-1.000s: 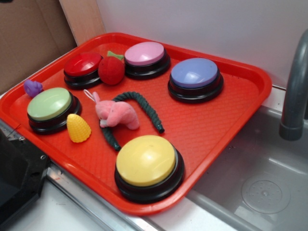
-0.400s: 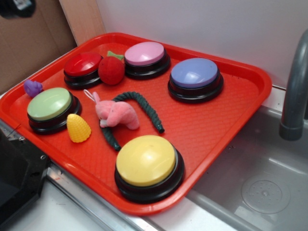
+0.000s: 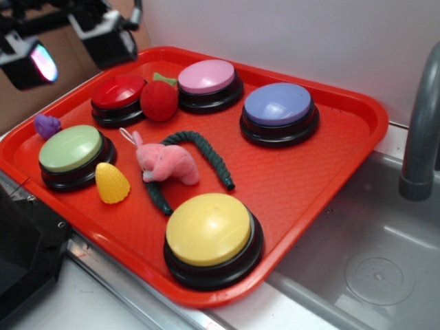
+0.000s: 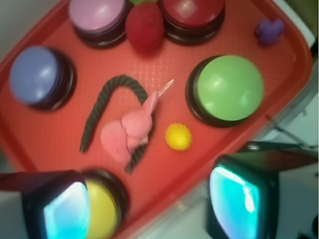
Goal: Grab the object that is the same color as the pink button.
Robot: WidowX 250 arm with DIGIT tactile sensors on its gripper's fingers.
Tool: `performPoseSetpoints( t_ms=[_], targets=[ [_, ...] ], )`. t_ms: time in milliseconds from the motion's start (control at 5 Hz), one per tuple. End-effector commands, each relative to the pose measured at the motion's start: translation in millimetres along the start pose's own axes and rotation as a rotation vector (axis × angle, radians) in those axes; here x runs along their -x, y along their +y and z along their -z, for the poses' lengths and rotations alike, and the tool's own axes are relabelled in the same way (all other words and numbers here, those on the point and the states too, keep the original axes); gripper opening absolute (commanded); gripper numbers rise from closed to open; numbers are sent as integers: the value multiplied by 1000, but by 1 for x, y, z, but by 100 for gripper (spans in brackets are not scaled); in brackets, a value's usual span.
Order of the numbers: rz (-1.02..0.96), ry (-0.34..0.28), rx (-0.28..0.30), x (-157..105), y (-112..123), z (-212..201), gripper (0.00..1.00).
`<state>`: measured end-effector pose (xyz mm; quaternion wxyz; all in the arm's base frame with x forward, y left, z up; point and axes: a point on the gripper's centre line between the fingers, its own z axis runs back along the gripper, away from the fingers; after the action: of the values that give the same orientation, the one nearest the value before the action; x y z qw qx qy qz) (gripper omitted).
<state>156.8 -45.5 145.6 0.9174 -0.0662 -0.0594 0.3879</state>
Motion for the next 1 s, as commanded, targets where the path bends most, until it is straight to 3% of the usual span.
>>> performPoseSetpoints(
  t_ms=[0, 400, 600, 800],
  targets=[
    [-67, -60, 0, -7, -40, 70, 100],
    [-93, 4, -77, -12, -43, 121, 100],
    [-104, -6, -92, -9, -40, 127, 0],
    [-105, -11, -93, -8, -39, 127, 0]
  ],
)
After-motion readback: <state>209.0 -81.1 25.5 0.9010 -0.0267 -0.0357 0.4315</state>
